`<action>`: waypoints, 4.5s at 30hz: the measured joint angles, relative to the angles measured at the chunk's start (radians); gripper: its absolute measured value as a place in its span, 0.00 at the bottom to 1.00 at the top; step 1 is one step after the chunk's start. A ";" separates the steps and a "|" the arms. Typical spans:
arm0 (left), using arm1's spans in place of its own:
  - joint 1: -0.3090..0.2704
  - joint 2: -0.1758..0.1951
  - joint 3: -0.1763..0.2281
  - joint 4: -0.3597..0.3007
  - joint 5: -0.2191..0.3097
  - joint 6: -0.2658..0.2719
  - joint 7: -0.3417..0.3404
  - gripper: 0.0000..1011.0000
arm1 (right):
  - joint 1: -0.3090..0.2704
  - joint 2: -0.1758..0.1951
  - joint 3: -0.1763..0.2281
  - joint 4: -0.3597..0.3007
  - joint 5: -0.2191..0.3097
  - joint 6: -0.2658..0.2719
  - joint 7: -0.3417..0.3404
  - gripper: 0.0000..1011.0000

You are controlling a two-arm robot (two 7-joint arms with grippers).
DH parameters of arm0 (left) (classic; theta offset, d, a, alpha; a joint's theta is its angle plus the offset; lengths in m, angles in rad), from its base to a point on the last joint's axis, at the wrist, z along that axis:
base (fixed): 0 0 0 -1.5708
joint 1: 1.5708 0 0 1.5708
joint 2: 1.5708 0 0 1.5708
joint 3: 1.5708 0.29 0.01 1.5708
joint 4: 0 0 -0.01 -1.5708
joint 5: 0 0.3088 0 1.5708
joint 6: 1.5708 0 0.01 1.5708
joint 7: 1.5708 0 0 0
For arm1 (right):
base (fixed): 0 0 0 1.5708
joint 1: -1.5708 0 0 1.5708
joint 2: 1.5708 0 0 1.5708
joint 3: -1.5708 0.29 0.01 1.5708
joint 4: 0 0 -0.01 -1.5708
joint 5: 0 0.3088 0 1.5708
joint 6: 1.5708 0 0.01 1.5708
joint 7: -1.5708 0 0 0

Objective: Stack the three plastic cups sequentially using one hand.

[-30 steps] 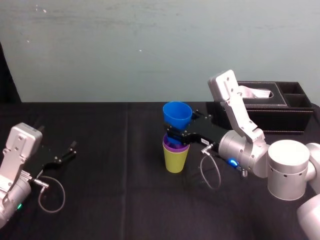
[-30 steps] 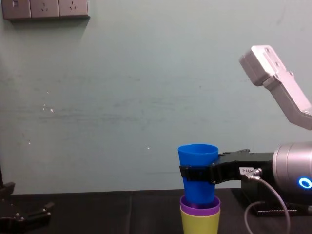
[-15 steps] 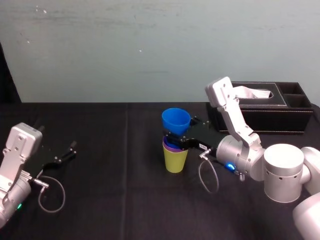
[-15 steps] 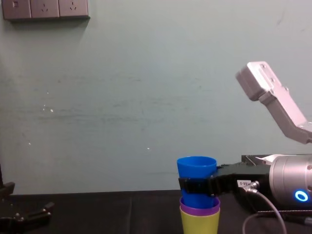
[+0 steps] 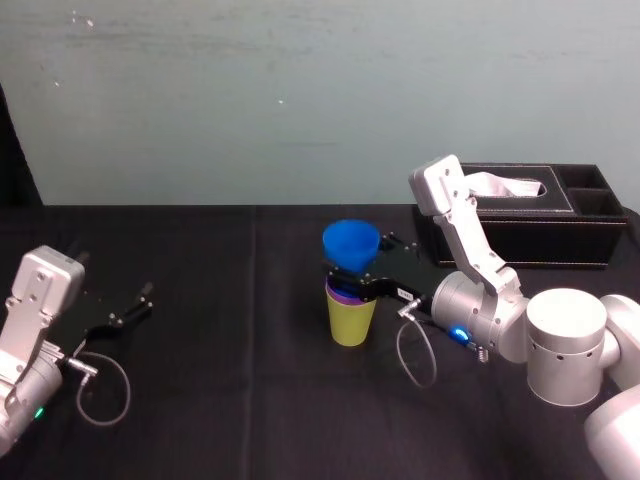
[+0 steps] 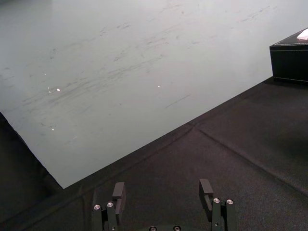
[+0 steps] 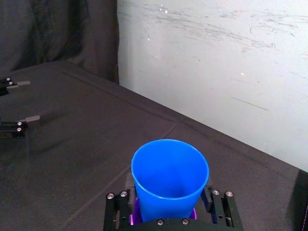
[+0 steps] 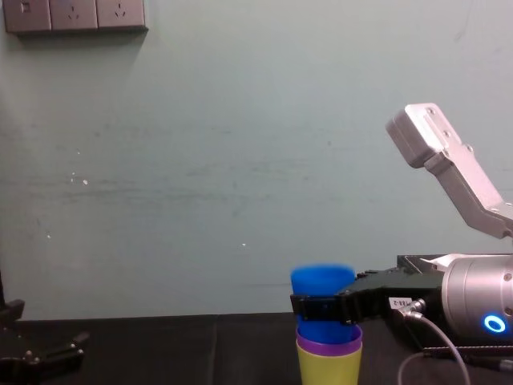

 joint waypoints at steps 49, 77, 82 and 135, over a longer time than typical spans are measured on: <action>0.000 0.000 0.000 0.000 0.000 0.000 0.000 0.99 | -0.421 0.051 0.215 -0.253 -0.073 -0.192 -0.236 0.99; 0.000 0.000 0.000 0.000 0.000 0.000 0.000 0.99 | -0.431 0.042 0.213 -0.238 -0.094 -0.198 -0.239 0.99; 0.000 0.000 0.000 0.000 0.000 0.000 0.000 0.99 | -0.430 0.042 0.213 -0.238 -0.093 -0.198 -0.239 0.99; 0.000 0.000 0.000 0.000 0.000 0.000 0.000 0.99 | -0.430 0.042 0.213 -0.238 -0.092 -0.198 -0.239 0.99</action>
